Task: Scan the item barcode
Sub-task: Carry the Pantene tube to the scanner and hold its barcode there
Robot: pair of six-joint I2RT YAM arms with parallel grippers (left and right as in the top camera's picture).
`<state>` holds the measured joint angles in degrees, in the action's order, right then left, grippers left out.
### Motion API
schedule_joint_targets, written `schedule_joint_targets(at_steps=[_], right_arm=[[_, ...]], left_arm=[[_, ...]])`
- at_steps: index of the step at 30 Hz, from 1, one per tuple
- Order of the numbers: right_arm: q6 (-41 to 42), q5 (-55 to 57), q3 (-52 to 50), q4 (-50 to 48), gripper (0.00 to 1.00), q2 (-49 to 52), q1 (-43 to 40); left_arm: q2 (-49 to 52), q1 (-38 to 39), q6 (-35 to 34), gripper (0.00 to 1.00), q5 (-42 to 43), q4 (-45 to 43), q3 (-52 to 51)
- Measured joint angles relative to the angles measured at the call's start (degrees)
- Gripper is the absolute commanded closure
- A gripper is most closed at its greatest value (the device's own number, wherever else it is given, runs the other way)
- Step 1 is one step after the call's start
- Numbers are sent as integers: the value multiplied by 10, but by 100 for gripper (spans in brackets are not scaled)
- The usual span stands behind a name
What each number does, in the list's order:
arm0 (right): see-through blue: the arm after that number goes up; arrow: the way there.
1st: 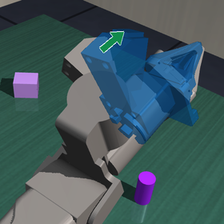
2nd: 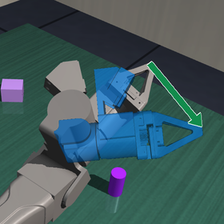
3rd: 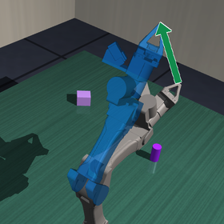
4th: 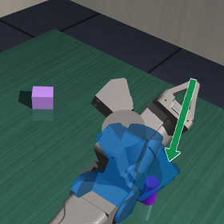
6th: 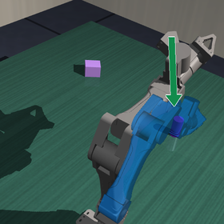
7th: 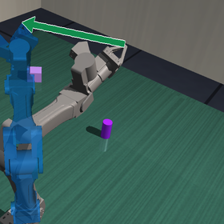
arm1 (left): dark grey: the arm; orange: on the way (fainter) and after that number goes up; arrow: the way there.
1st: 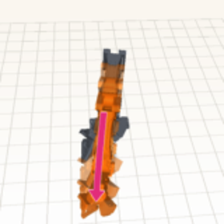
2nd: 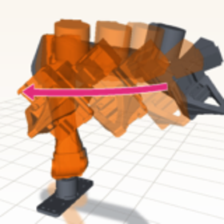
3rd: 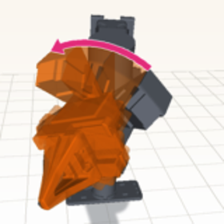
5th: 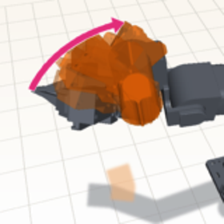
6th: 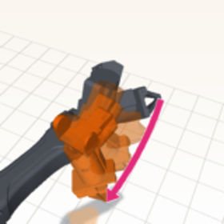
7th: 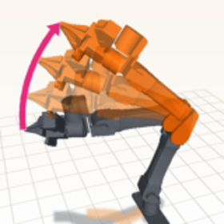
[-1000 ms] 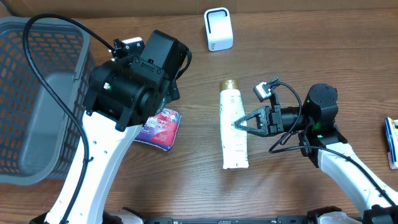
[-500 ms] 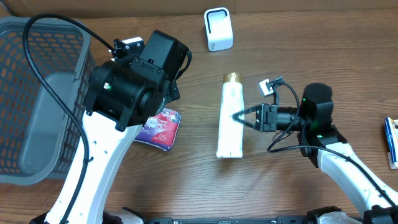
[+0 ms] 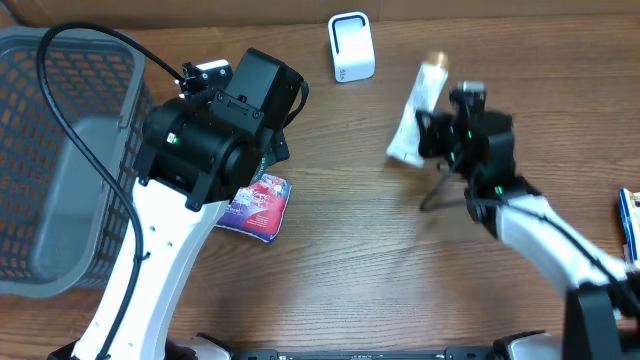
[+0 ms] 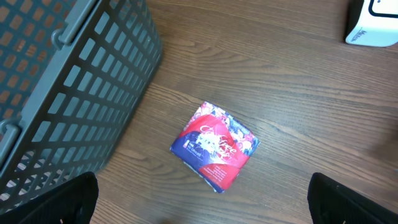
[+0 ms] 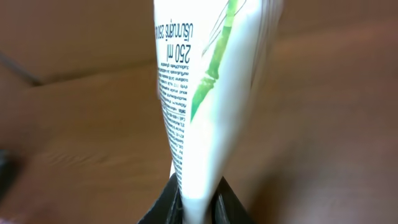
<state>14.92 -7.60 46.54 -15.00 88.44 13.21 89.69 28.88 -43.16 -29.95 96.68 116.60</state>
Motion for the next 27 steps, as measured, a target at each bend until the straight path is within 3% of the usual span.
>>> schedule_joint_targets(at_steps=[8, 13, 16, 27], right_arm=[[-178, 99, 245, 61, 92, 189, 0], [-292, 159, 346, 65, 93, 273, 2], [-356, 188, 382, 57, 90, 304, 7], [-602, 244, 397, -115, 93, 410, 66]], left_arm=[[0, 0, 0, 0, 0, 0, 0], [0, 0, 0, 0, 0, 0, 0], [0, 0, 0, 0, 0, 0, 0], [0, 0, 0, 0, 0, 0, 0]])
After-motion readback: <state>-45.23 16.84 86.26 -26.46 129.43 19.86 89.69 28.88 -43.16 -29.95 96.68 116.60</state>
